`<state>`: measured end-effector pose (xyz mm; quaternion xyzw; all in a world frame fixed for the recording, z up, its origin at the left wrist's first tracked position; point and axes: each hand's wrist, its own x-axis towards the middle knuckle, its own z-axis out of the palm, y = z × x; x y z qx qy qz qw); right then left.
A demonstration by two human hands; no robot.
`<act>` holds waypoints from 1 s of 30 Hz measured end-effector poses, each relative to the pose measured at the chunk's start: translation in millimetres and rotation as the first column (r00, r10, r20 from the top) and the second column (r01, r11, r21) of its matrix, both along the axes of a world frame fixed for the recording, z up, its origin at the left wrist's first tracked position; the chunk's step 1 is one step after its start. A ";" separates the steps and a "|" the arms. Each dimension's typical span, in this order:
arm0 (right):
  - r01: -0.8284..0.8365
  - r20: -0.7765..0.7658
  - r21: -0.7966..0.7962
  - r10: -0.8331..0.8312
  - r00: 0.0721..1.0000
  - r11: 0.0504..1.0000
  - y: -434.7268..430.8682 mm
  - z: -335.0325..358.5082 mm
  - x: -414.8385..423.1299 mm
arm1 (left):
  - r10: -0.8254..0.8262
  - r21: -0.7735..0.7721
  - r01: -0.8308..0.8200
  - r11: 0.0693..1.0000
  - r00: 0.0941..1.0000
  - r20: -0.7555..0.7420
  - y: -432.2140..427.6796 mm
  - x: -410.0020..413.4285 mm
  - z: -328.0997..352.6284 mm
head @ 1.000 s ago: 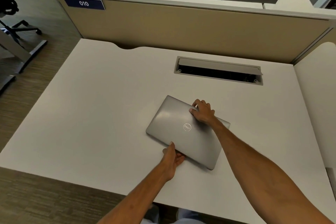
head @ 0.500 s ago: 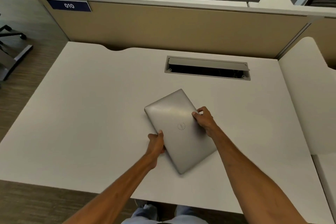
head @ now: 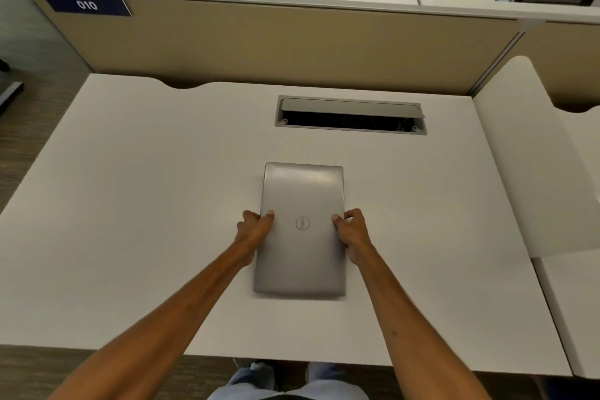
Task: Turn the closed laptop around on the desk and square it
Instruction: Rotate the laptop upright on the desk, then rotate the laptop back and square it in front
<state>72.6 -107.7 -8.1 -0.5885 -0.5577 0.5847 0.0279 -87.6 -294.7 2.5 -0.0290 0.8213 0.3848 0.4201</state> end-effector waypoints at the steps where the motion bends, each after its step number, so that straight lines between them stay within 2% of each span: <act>1: 0.002 0.012 0.004 -0.002 1.000 1.000 -2.3 -1.7 1.4 | -0.012 -0.009 0.012 1.000 1.000 -0.007 1.7 -2.5 0.7; 8: -0.001 0.110 0.100 -0.010 0.994 0.995 -20.6 -5.7 2.7 | -0.043 -0.059 0.042 0.997 0.999 -0.031 10.8 -21.1 3.1; 15: -0.104 0.253 0.155 0.062 0.965 0.982 -35.6 3.1 5.6 | -0.126 -0.121 0.115 0.986 0.989 -0.082 18.3 -24.1 11.0; 21: -0.198 0.315 0.197 0.129 0.940 0.960 -45.6 1.5 6.9 | -0.159 -0.170 0.135 0.976 0.978 -0.135 19.9 -19.3 16.0; 30: -0.285 0.348 0.207 0.202 0.916 0.936 -42.5 0.7 13.6 | -0.131 -0.147 0.111 0.983 0.982 -0.134 17.1 -13.9 19.7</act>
